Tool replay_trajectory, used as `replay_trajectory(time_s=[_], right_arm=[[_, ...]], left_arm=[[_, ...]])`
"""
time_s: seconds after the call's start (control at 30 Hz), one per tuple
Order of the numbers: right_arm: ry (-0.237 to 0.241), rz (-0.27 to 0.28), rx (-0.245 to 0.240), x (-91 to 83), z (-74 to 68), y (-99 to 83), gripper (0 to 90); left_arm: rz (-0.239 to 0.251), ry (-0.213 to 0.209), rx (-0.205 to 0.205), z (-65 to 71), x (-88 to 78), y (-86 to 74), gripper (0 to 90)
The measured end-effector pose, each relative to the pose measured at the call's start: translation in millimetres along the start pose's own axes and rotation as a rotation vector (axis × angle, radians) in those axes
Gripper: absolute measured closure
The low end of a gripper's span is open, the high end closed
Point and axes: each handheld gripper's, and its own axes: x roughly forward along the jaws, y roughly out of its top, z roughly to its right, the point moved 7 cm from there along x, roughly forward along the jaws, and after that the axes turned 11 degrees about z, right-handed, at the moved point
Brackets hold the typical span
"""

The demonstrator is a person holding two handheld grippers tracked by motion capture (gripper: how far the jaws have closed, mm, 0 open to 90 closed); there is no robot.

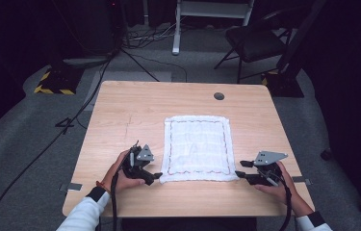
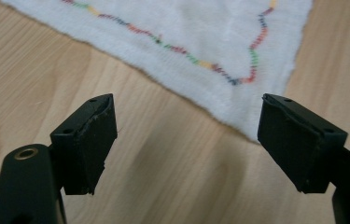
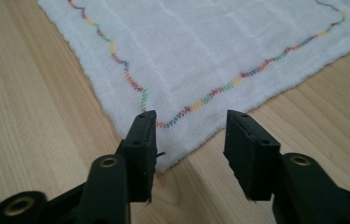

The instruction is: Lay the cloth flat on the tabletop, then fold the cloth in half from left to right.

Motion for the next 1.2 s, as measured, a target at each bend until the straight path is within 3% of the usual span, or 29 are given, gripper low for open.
replay_trajectory(time_s=[0.13,0.33,0.63,0.83,0.97,1.1,1.2], right_arm=[[-0.014,0.008,-0.005,1.8,0.1,1.8,46.7],[-0.018,0.036,-0.012,4.2,-3.4,7.5,45.4],[-0.030,0.049,-0.008,7.4,-3.4,11.6,43.2],[-0.016,0.054,-0.018,12.0,-7.2,15.8,43.5],[-0.001,0.054,-0.033,18.7,-11.2,20.4,43.9],[0.019,0.050,-0.054,28.2,-18.9,26.0,44.4],[0.026,0.042,-0.079,37.4,-25.5,29.8,44.7]], left_arm=[[-0.003,0.051,-0.021,-13.9,-0.8,-2.0,20.1],[0.027,0.082,-0.049,-23.4,-3.7,-1.4,20.1],[0.032,0.087,-0.044,-25.7,-4.4,-1.5,20.0],[0.041,0.109,-0.066,-29.2,-4.2,-1.7,20.0],[0.051,0.136,-0.059,-33.8,-0.9,1.3,20.1],[0.062,0.140,-0.087,-42.0,2.3,7.7,20.2],[0.075,0.170,-0.091,-52.4,5.2,13.5,20.2]])
